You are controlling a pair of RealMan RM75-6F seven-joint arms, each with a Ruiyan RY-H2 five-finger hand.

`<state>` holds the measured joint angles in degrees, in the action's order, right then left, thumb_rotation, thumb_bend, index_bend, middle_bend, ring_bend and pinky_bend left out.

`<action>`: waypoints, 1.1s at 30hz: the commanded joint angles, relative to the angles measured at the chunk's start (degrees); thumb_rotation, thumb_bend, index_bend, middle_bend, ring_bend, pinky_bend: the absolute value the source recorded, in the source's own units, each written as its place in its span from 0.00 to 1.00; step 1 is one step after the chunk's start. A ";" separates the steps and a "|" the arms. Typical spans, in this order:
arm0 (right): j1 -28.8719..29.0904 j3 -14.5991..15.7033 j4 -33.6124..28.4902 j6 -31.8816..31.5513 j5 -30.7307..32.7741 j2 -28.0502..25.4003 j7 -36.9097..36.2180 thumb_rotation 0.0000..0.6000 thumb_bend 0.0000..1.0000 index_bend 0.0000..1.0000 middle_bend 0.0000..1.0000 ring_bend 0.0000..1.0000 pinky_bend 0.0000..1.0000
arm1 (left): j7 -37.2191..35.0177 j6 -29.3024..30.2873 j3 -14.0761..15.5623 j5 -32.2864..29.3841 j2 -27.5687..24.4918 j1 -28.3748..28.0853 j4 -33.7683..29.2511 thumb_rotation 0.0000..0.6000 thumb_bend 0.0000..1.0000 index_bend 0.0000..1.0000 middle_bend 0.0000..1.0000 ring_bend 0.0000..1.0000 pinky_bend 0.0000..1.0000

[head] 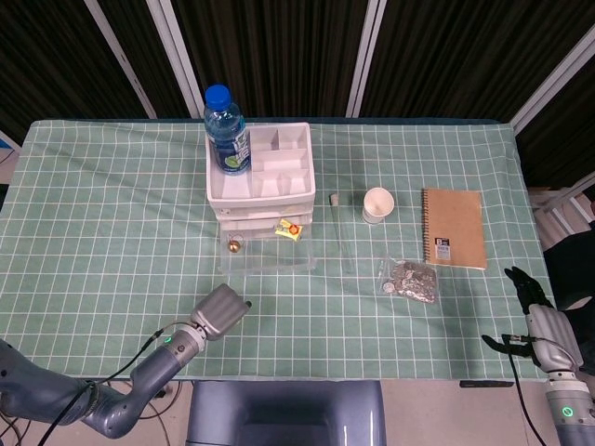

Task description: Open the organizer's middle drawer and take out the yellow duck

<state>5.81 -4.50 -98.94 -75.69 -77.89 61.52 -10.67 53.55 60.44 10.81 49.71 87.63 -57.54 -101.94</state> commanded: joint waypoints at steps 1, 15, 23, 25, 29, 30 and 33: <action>0.00 -0.01 0.03 0.01 0.06 0.04 0.04 1.00 0.08 0.00 0.00 0.00 0.23 | 0.11 -0.09 -0.19 0.10 -0.08 0.22 0.01 1.00 0.17 0.41 1.00 1.00 1.00; -0.07 0.20 0.80 -0.70 -0.87 0.34 1.38 1.00 0.08 0.00 0.00 0.00 0.23 | -11.89 18.50 -0.21 17.15 -4.48 12.91 -7.66 1.00 0.13 0.26 0.73 0.78 0.85; -0.01 0.25 1.95 -1.44 -1.80 0.91 2.45 1.00 0.07 0.00 0.00 0.00 0.23 | -17.32 30.05 4.73 27.26 -8.97 23.68 -8.93 1.00 0.11 0.01 0.02 0.05 0.17; -0.01 0.29 2.30 -1.72 -2.14 1.06 3.00 1.00 0.07 0.00 0.00 0.00 0.23 | -18.63 32.51 5.59 28.83 -10.22 26.14 -8.52 1.00 0.10 0.00 0.00 0.00 0.08; -0.06 0.47 3.22 -3.16 -3.79 1.56 5.08 1.00 0.07 0.00 0.00 0.00 0.22 | -22.06 38.75 6.30 31.18 -12.89 31.59 -5.12 1.00 0.09 0.00 0.00 0.00 0.01; -0.11 0.48 3.58 -3.80 -4.42 1.74 5.75 1.00 0.07 0.00 0.00 0.00 0.22 | -23.18 40.20 6.19 31.29 -13.44 32.81 -4.03 1.00 0.08 0.00 0.00 0.00 0.01; -0.22 0.85 4.78 -5.38 -6.51 2.35 7.88 1.00 0.07 0.00 0.00 0.00 0.22 | -27.34 43.61 5.73 30.26 -15.12 36.50 -0.41 1.00 0.07 0.00 0.00 0.00 0.00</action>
<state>5.68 -3.91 -94.89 -80.19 -83.37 63.44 -3.83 29.72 101.28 16.55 80.18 74.48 -23.94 -105.51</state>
